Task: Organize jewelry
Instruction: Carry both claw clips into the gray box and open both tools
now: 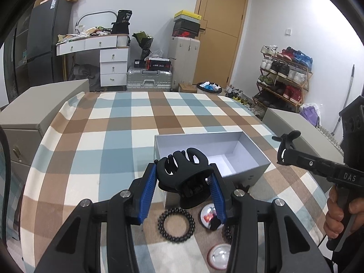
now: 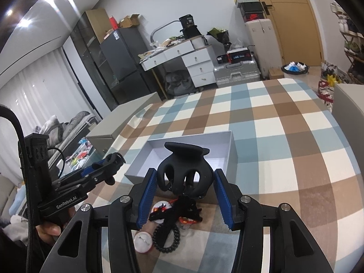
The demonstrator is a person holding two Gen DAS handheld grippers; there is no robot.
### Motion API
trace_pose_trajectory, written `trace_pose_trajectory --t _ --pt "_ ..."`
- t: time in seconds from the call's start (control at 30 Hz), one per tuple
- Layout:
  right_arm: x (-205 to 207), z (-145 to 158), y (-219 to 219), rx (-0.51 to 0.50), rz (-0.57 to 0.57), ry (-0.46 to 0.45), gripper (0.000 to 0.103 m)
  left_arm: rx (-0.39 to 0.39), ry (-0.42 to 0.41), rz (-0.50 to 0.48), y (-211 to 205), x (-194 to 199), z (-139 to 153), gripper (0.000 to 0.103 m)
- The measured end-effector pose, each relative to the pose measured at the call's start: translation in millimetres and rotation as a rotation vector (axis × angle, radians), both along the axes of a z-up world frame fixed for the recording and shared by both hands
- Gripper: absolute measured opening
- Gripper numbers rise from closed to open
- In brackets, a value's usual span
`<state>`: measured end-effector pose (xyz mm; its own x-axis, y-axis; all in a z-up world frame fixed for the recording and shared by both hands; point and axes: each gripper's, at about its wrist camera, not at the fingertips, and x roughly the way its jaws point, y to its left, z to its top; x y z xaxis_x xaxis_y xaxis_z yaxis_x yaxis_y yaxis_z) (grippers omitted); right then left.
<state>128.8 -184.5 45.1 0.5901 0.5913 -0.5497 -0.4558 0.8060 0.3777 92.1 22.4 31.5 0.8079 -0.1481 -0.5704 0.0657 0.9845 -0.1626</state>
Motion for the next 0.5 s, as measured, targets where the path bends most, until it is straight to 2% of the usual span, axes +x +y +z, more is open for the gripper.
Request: trace_pose_trajectory --t 0.5 --pt "29.3 -8.7 12.1 -0.012 0.028 0.053 0.050 -0.001 0.034 -0.012 -10.5 24.6 -6.8 0.040"
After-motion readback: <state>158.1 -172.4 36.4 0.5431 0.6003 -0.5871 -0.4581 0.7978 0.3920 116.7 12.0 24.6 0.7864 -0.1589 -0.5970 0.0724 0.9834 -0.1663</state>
